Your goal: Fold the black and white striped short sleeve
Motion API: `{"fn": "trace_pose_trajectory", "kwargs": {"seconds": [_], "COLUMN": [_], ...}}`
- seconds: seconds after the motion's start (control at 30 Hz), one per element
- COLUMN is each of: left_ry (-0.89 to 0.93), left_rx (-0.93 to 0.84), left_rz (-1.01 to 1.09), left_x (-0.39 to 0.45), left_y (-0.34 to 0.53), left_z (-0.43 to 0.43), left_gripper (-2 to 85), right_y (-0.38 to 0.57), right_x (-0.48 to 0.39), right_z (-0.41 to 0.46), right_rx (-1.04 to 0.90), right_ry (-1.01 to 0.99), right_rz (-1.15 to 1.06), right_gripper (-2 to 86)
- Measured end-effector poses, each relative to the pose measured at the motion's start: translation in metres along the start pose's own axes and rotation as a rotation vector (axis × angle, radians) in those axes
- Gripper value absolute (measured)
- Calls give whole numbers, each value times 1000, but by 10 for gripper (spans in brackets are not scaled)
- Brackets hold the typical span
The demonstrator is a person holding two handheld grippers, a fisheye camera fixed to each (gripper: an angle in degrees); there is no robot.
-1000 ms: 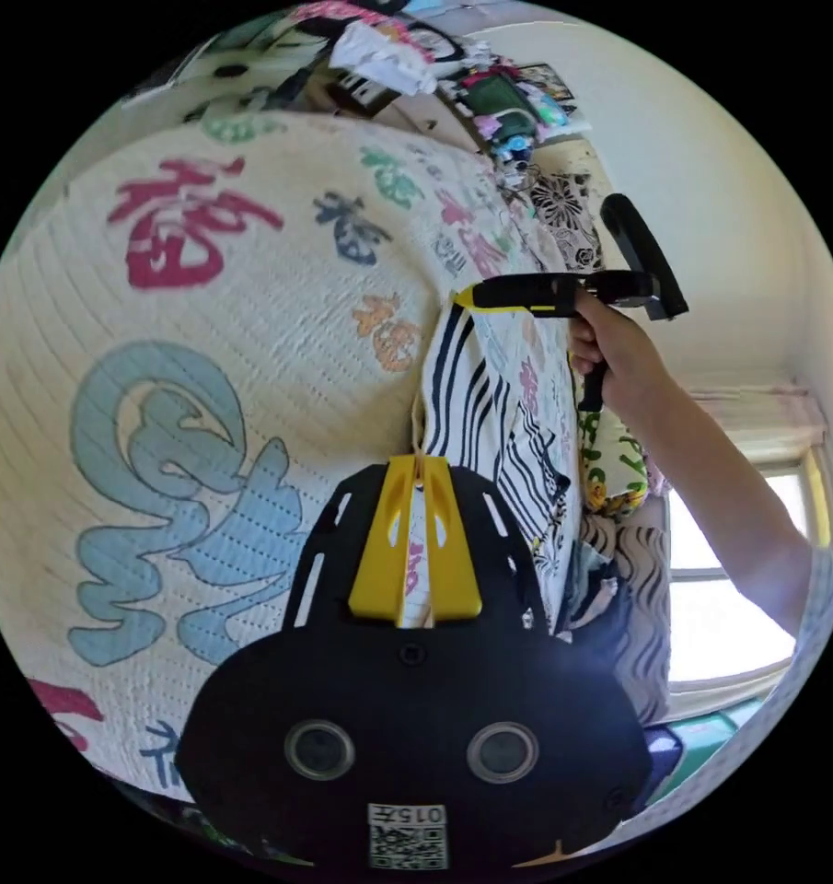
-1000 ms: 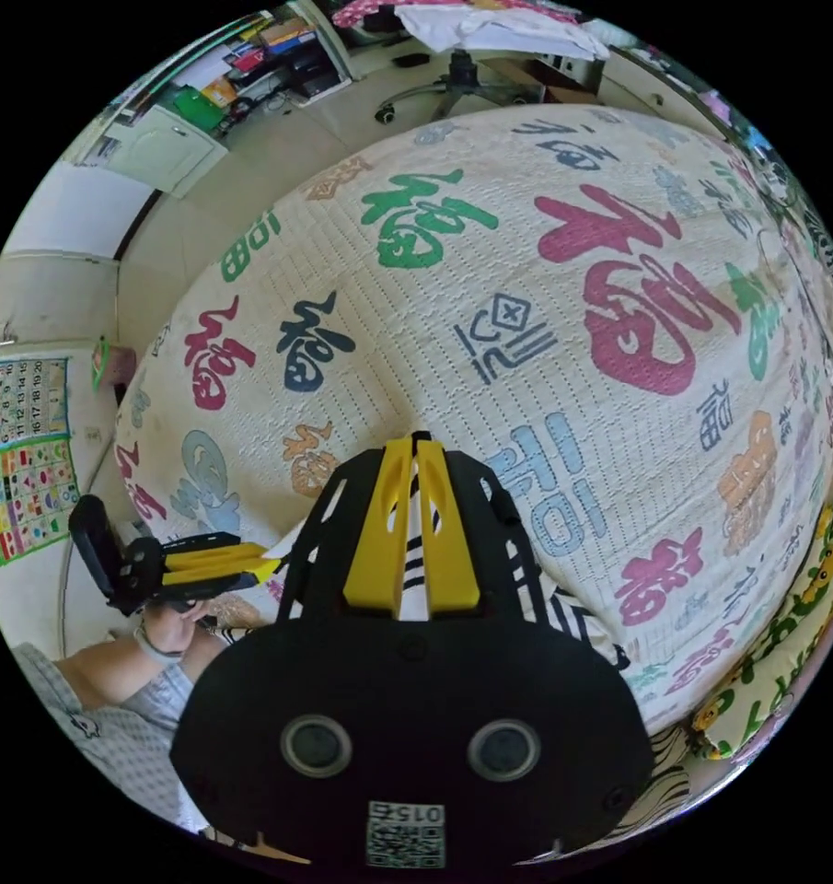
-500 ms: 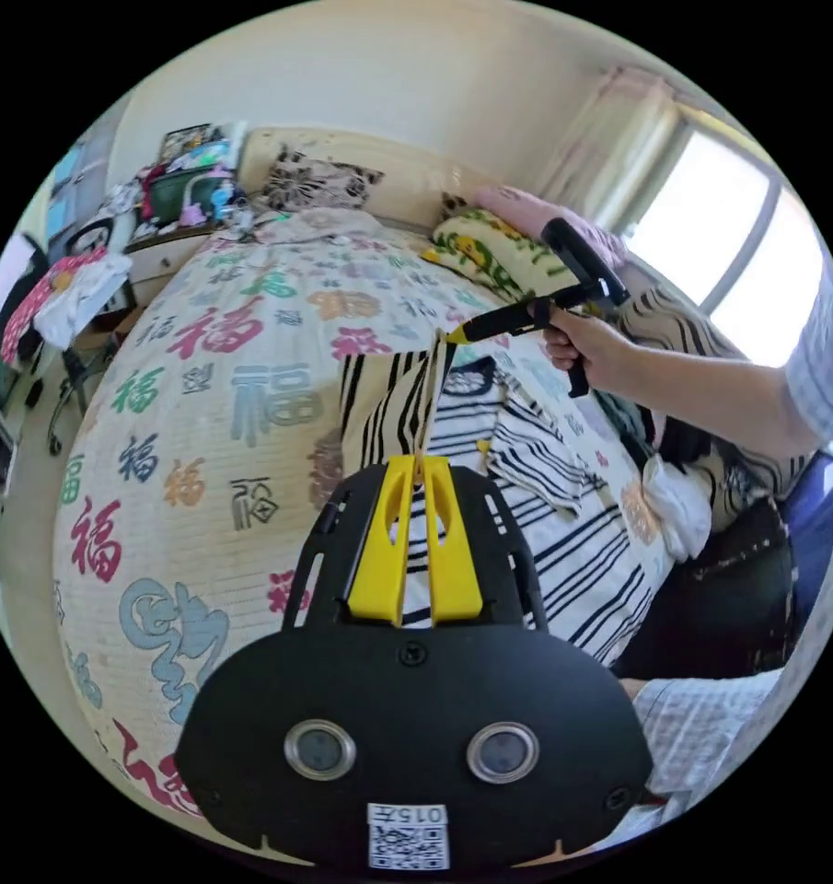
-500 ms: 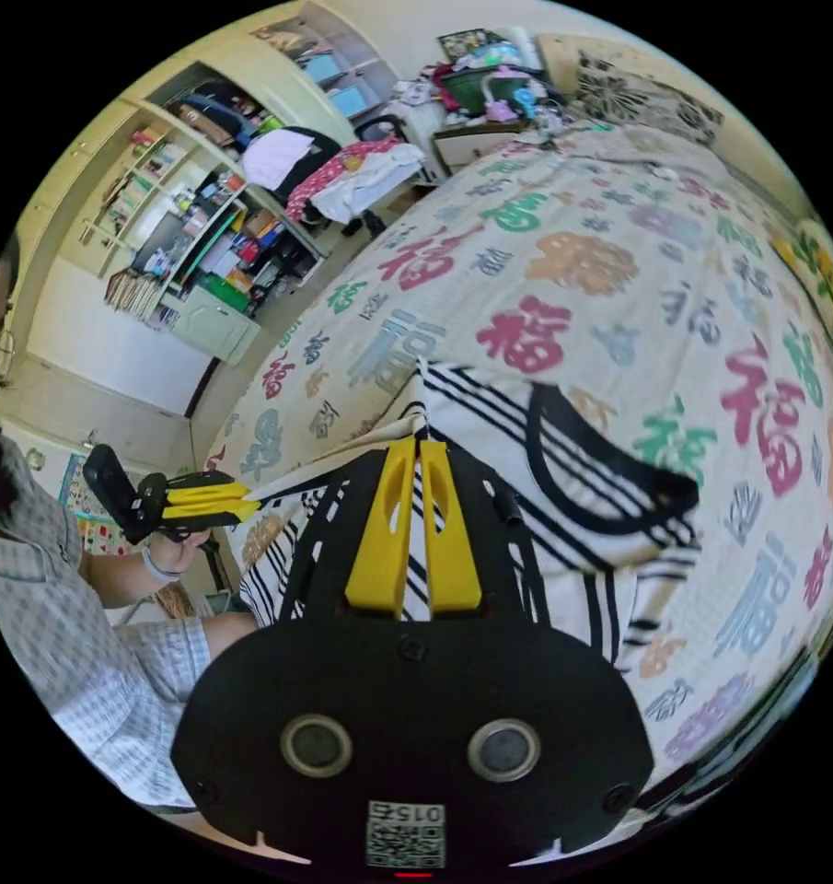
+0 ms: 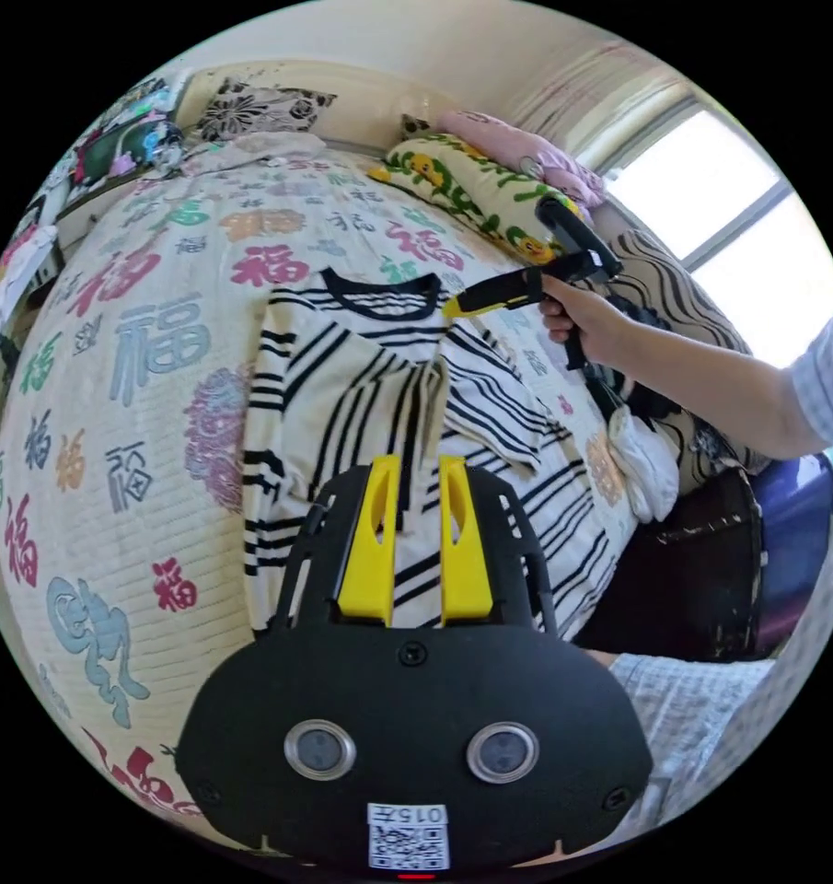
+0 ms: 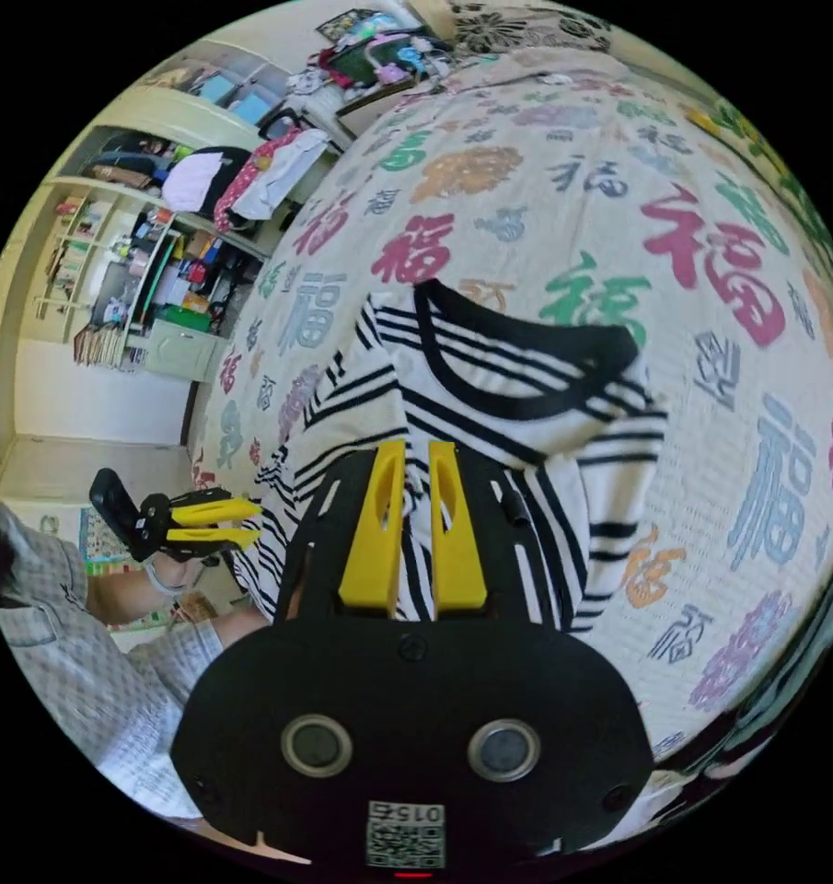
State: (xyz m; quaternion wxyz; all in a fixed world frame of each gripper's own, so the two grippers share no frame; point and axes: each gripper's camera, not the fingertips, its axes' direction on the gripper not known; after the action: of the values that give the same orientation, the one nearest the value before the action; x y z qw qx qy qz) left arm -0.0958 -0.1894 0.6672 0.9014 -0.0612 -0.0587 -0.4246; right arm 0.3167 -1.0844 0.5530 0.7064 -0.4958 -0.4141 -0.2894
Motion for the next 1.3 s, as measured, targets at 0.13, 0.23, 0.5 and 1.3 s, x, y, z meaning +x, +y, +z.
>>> {"fn": "trace_pose_trajectory", "kwargs": {"seconds": [0.13, 0.23, 0.5, 1.3], "left_ry": [0, 14, 20, 63], "left_rx": [-67, -165, -236, -146], "left_rz": [-31, -3, 38, -413], "left_x": [-13, -9, -2, -72], "left_y": [-34, -45, -52, -111], "left_z": [19, 42, 39, -81], "left_gripper": [68, 64, 3, 75], "right_y": [-34, -32, 10, -77], "right_x": [-26, -25, 4, 34], "right_z": [19, 47, 26, -29], "right_rx": [-168, -352, -399, -266], "right_ry": [-3, 17, 16, -54], "right_rz": [-184, -216, -208, -171], "right_gripper": [6, -5, -9, 75]}}
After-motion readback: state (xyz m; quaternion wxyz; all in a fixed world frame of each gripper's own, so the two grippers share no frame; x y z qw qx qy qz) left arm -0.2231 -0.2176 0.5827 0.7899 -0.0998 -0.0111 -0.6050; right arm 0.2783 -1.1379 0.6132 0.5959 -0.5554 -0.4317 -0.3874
